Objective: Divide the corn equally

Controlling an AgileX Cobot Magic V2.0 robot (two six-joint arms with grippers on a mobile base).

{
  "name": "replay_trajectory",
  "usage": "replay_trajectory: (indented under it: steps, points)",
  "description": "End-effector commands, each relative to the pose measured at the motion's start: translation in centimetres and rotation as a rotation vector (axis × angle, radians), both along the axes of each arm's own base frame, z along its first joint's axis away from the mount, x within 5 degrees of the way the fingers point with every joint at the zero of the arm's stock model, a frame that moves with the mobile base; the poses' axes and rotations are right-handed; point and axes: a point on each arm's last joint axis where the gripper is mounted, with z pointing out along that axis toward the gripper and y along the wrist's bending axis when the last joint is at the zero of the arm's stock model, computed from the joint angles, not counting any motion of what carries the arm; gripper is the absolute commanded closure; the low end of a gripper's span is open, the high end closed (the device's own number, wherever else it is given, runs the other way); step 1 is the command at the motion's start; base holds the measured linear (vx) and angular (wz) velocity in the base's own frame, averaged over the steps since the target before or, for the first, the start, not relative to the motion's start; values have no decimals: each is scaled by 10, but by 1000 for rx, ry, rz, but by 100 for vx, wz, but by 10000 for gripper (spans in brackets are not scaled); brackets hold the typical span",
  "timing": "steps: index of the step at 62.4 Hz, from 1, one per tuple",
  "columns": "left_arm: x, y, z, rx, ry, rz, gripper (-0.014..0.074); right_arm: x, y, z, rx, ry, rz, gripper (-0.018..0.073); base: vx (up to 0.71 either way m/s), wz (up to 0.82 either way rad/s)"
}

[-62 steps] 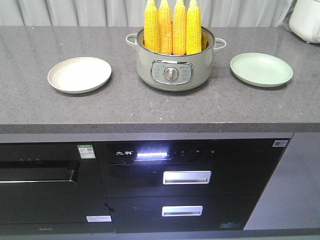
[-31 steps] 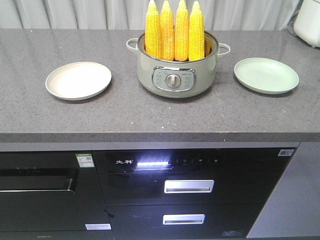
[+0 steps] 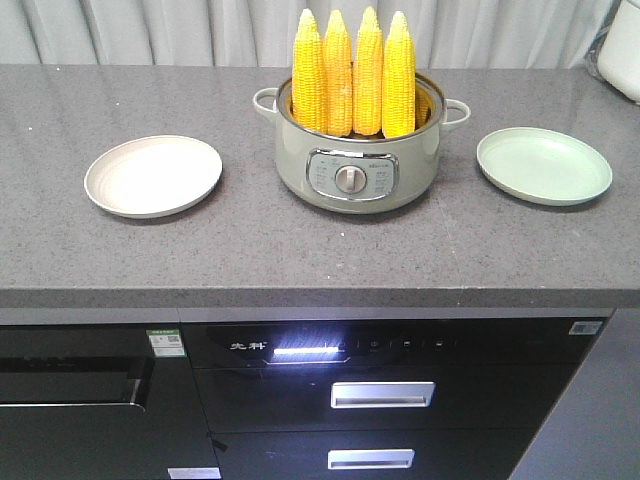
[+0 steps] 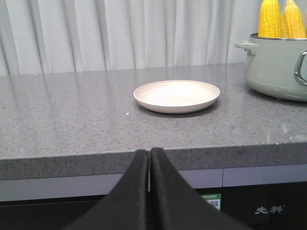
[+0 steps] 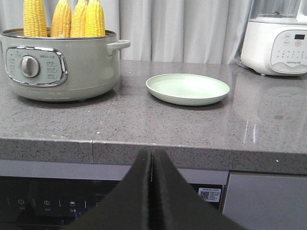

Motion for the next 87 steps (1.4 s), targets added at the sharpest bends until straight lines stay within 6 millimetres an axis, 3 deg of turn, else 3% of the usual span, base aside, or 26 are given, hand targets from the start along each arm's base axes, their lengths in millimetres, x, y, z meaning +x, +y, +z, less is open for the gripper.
replay_trajectory:
  steps: [1,87]
  points:
    - [-2,1,7,-13,-87,8,603,0,0,5,-5,-77,-6,564,8,0]
    - [-2,1,7,-13,-87,8,603,0,0,5,-5,-77,-6,564,9,0]
